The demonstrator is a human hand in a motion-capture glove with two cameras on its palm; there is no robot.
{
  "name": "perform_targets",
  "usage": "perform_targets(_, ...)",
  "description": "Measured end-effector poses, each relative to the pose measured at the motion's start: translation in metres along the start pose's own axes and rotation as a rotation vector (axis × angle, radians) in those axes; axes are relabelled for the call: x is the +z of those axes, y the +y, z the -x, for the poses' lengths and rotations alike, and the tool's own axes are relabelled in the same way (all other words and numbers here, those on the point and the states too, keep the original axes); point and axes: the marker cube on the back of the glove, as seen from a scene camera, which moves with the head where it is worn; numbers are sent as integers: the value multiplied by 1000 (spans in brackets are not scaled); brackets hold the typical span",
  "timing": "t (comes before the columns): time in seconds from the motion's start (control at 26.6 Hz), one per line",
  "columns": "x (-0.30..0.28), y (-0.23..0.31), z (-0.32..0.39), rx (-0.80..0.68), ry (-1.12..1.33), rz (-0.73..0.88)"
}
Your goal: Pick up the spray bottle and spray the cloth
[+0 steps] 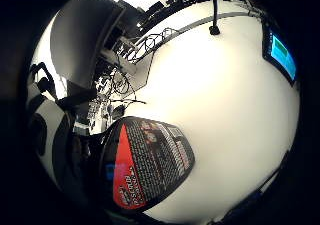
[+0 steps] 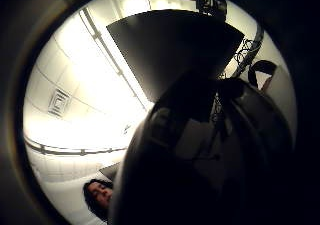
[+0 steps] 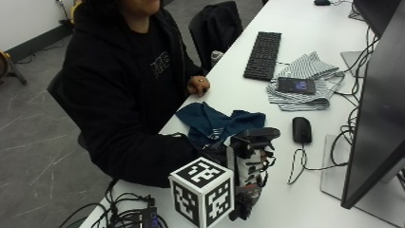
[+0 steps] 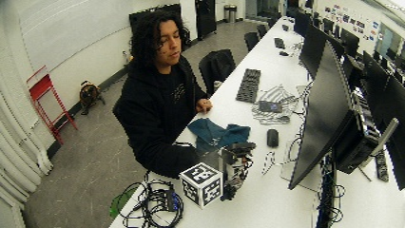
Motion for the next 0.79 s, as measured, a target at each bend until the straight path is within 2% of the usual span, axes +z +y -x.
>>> perform_targets(0.34,-3,16,20,-16,45,200)
perform_targets(0.79,9,86,102,-58,686,884)
